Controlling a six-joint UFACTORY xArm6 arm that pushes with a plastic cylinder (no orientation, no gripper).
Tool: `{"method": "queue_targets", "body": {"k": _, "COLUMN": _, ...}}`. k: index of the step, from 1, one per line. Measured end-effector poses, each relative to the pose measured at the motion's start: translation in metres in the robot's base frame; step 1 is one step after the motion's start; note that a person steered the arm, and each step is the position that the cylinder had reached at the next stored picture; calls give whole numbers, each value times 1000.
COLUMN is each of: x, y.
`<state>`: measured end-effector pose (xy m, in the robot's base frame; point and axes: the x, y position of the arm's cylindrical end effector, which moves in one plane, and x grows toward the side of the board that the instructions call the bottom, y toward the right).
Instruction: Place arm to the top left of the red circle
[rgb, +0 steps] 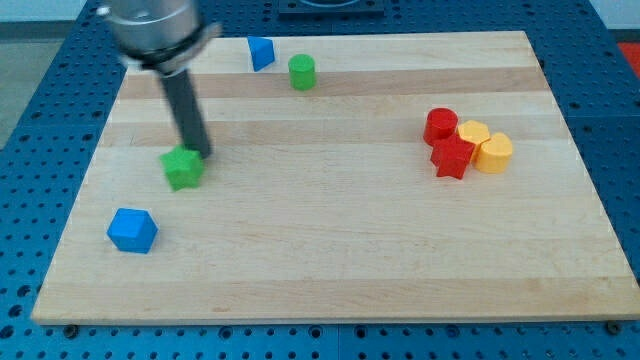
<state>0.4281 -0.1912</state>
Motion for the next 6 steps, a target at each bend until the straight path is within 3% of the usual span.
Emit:
{"method": "queue_targets", "body": {"k": 1, "x": 19, "y": -6}}
{"method": "queue_targets", "body": {"k": 2, "x": 82, "y": 1}}
{"method": "queue_targets", "body": {"k": 3, "x": 65, "y": 79}}
{"method": "queue_targets", "body": {"k": 4, "x": 15, "y": 174}}
{"method": "queue_targets", "body": {"k": 5, "x": -43, "y": 219}}
{"method": "queue_targets", "body": {"k": 6, "x": -110, "y": 221}}
